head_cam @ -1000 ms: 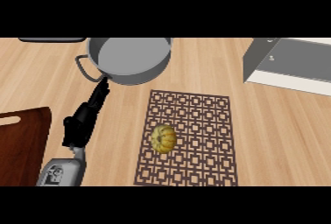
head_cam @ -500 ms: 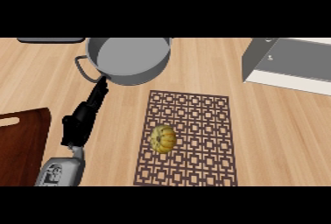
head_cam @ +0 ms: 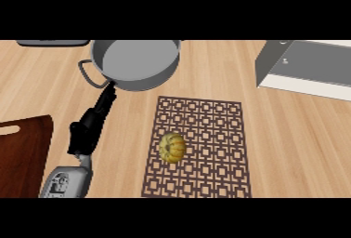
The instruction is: Pick the lemon from the placemat and place it in the tiered shelf
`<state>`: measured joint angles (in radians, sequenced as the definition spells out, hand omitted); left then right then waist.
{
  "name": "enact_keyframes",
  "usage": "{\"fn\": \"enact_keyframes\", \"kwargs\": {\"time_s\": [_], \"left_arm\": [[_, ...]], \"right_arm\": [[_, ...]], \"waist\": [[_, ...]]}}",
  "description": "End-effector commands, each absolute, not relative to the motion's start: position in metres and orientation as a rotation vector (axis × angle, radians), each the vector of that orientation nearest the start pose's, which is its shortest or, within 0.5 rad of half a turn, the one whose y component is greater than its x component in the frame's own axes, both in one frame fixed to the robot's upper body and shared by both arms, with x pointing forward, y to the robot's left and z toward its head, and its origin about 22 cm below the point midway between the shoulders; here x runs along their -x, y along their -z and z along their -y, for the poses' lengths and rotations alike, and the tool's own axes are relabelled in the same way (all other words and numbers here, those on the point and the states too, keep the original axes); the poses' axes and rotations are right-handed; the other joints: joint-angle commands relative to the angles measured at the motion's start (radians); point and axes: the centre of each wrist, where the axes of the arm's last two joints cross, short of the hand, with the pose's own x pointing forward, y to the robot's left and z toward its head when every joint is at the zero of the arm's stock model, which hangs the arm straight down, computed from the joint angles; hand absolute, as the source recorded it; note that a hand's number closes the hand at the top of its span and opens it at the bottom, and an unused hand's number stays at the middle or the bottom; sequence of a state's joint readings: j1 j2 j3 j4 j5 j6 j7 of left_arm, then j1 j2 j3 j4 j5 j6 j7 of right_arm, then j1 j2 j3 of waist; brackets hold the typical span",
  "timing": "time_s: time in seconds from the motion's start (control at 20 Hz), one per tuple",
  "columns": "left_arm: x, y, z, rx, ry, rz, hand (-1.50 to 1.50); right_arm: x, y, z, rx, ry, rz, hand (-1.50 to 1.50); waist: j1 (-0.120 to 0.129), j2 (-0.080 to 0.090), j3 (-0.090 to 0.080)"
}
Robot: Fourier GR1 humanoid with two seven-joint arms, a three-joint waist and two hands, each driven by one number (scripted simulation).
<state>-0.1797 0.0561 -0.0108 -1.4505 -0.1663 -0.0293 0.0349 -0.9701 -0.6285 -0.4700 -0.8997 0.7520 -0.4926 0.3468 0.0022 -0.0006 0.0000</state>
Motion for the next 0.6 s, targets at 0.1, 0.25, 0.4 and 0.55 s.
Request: {"fn": "enact_keyframes", "kwargs": {"time_s": [0.1, 0.25, 0.4, 0.55], "left_arm": [[-0.284, -0.01, -0.218, -0.107, 0.257, 1.568, 0.0], [-0.283, -0.016, -0.215, -0.116, 0.273, 1.578, 0.0], [-0.28, -0.007, -0.239, -0.119, 0.262, 1.573, 0.0], [-0.279, -0.014, -0.239, -0.118, 0.249, 1.57, 0.0]], "right_arm": [[-0.382, -0.287, 0.399, 1.343, 0.433, 1.615, -1.5], [-0.383, -0.321, 0.393, 1.274, 0.621, 1.693, -1.5], [-0.357, -0.348, 0.412, 1.265, 0.803, 1.708, -1.5], [-0.321, -0.357, 0.447, 1.289, 0.82, 1.679, -1.5]], "waist": [[-0.002, -0.001, 0.0], [0.009, 0.0, 0.0], [-0.006, -0.003, -0.001], [-0.016, -0.005, 0.0]]}}
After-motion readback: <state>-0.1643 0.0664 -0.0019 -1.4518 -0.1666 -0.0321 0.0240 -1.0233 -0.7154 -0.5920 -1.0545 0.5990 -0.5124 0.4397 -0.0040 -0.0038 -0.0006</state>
